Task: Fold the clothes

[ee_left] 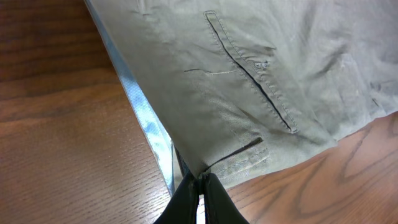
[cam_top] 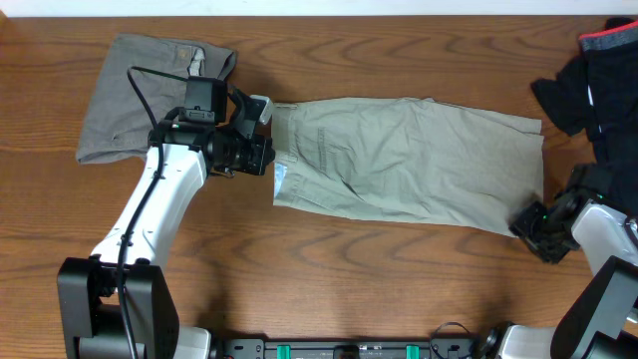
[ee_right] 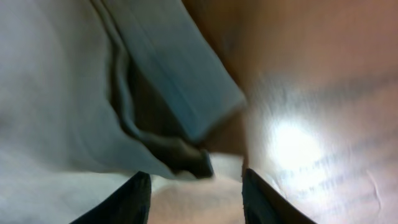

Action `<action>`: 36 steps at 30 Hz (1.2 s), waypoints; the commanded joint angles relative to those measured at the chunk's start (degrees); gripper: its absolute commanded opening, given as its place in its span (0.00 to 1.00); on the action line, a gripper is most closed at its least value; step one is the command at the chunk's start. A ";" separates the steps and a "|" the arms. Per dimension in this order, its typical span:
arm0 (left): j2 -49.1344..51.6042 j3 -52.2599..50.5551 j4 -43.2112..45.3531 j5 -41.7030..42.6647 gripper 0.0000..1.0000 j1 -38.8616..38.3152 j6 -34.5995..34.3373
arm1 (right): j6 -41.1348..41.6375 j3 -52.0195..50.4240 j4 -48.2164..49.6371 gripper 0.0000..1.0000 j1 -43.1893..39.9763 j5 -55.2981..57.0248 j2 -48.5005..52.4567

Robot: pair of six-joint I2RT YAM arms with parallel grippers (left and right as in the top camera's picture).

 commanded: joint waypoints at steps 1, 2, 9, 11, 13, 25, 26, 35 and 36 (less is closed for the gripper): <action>0.07 0.76 -0.15 -0.68 0.06 0.46 0.96 | 0.81 -0.20 1.99 0.43 -0.48 -0.70 0.22; 0.07 0.76 -0.17 -0.68 0.06 0.46 0.96 | 0.81 -0.20 2.34 0.42 -0.48 -0.87 0.22; 0.07 0.76 -0.17 -0.68 0.06 0.46 0.96 | 0.81 -0.20 2.21 0.19 -0.48 -0.85 0.22; 0.07 0.76 -0.17 -0.68 0.06 0.46 0.96 | 0.81 -0.20 1.99 0.12 -0.48 -0.90 0.22; 0.07 0.76 -0.17 -0.68 0.06 0.46 0.96 | 0.79 -0.17 1.88 0.01 -0.48 -0.87 0.22; -0.85 0.79 -1.55 -0.66 0.06 0.46 0.74 | 0.79 11.26 -4.83 0.01 -1.40 -2.95 -6.49; -1.27 0.79 -2.10 -0.66 0.06 0.46 0.74 | 0.79 13.20 -5.95 0.01 -1.81 -2.93 -7.67; -9.16 0.79 -7.17 -0.66 0.06 0.46 0.76 | 0.76 27.50 -12.50 0.01 -4.83 -2.95 -16.87; -10.58 0.79 -7.91 -0.66 0.06 0.46 0.79 | 0.76 28.89 -13.49 0.01 -4.85 -2.95 -17.57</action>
